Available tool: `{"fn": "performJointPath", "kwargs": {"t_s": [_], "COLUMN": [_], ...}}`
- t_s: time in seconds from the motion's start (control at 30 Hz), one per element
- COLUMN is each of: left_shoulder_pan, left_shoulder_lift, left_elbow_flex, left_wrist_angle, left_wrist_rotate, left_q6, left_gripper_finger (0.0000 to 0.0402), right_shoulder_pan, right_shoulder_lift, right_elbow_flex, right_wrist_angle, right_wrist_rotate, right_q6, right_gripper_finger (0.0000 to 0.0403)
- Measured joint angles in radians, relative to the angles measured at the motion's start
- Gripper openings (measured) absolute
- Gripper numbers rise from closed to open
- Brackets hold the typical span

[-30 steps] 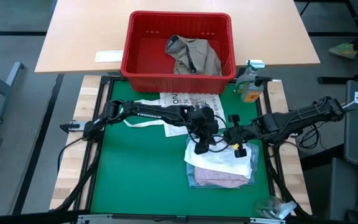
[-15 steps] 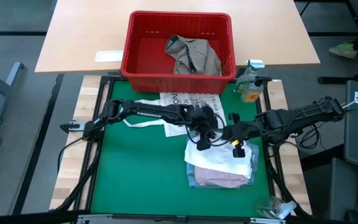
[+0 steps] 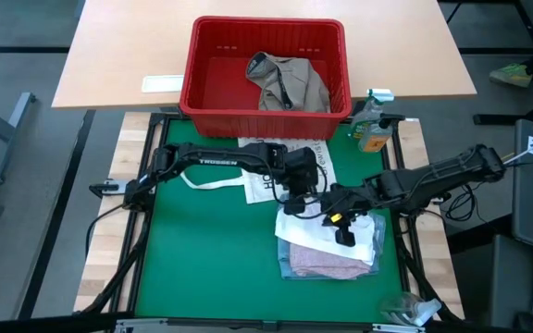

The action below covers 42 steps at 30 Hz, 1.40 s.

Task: Fold Laundry from Bin
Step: Fold the white underwear from the red laundry basket

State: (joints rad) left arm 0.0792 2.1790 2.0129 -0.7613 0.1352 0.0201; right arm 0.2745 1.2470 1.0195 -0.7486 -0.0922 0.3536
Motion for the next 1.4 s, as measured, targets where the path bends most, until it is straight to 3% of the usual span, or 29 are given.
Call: {"fn": "performJointPath", "kwargs": {"t_s": [0.43, 0.63, 1.1, 1.3, 1.4], "left_shoulder_pan": [-0.033, -0.058, -0.132, -0.157, -0.166], "left_shoulder_lift": [-0.025, -0.051, -0.052, -0.052, -0.052], "left_elbow_flex": [0.003, 0.004, 0.004, 0.004, 0.003], "left_wrist_angle": [-0.192, -0.266, -0.312, -0.308, -0.308], "left_wrist_rotate": [-0.001, -0.059, -0.074, -0.076, -0.128], "left_q6": [0.060, 0.064, 0.034, 0.033, -0.013], "left_gripper_finger": [0.0074, 0.0074, 0.0074, 0.0074, 0.0074], "right_shoulder_pan": [0.002, 0.002, 0.001, 0.001, 0.001], "right_shoulder_lift": [0.032, 0.044, 0.086, 0.102, 0.108], "right_elbow_flex": [0.000, 0.001, 0.001, 0.001, 0.001], "right_wrist_angle": [0.051, 0.066, 0.101, 0.104, 0.100], "right_wrist_rotate": [-0.088, -0.095, -0.167, -0.170, -0.170], "right_q6": [0.110, 0.149, 0.201, 0.203, 0.203], "right_gripper_finger": [0.0002, 0.0001, 0.0010, 0.0039, 0.0070]}}
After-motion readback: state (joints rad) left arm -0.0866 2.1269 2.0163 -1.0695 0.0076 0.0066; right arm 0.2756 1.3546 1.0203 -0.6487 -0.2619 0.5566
